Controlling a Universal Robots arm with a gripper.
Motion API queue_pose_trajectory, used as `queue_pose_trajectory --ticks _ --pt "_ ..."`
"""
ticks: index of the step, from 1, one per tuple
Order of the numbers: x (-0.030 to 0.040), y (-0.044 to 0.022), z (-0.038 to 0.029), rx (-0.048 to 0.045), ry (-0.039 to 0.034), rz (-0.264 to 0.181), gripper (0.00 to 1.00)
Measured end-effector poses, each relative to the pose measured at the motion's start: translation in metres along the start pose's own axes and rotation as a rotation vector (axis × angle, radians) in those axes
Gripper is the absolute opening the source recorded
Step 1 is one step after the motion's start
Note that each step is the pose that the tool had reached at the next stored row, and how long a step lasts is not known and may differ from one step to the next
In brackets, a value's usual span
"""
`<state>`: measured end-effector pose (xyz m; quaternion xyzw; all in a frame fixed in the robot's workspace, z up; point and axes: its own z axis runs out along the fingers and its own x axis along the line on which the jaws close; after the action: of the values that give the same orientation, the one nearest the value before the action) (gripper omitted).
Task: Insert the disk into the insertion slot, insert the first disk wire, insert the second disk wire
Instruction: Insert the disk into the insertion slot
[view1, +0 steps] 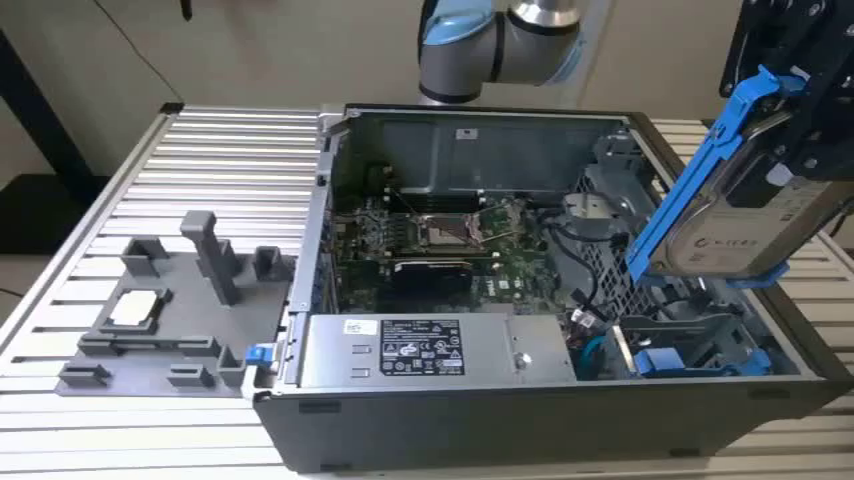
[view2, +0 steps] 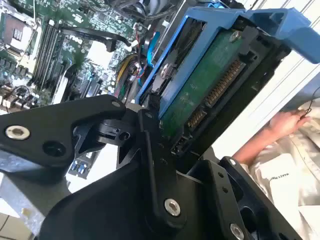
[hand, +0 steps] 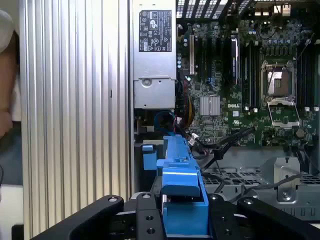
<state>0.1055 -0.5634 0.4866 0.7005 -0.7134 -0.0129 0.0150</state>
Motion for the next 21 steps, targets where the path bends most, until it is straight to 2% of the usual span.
queue_pose_trajectory --ticks 12,18,21 --pt "0.0000 0.0000 0.0002 0.0000 0.0001 0.000 0.33" --pt "-0.0001 -0.0005 0.0063 0.0007 0.0000 0.000 0.33" --pt "-0.0001 -0.0008 0.0105 0.0061 -0.0003 -0.001 0.33"
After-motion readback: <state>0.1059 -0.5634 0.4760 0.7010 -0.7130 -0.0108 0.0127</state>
